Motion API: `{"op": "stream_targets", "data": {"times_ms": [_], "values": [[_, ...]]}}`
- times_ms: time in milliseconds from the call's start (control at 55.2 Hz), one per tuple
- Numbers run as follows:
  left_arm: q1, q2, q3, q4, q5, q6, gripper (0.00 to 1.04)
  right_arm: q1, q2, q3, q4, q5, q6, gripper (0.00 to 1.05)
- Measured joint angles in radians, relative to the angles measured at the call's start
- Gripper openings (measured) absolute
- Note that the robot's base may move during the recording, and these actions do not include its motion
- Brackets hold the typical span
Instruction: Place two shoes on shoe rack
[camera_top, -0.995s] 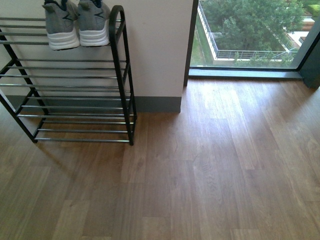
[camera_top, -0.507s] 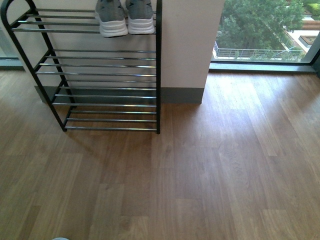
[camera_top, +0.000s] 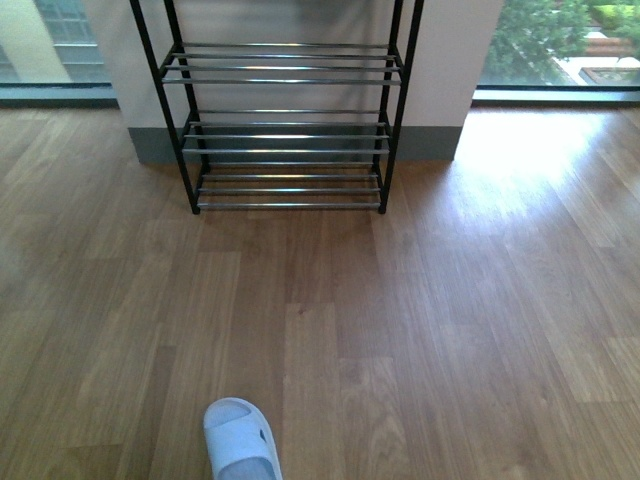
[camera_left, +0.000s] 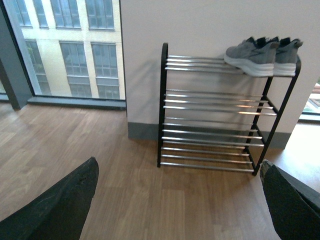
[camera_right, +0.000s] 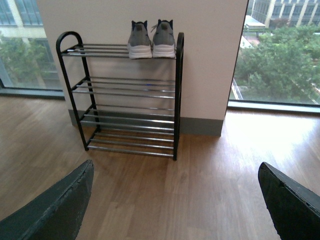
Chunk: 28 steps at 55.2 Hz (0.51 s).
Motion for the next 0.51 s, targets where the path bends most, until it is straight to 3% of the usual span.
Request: {"op": "stream_targets", "data": {"times_ms": [507], "values": [[0.0,0.0,0.0,0.0,0.008,0.001,0.95,-0.001,-0.003,0.0,0.0,0.01,0.0,0.95]]}}
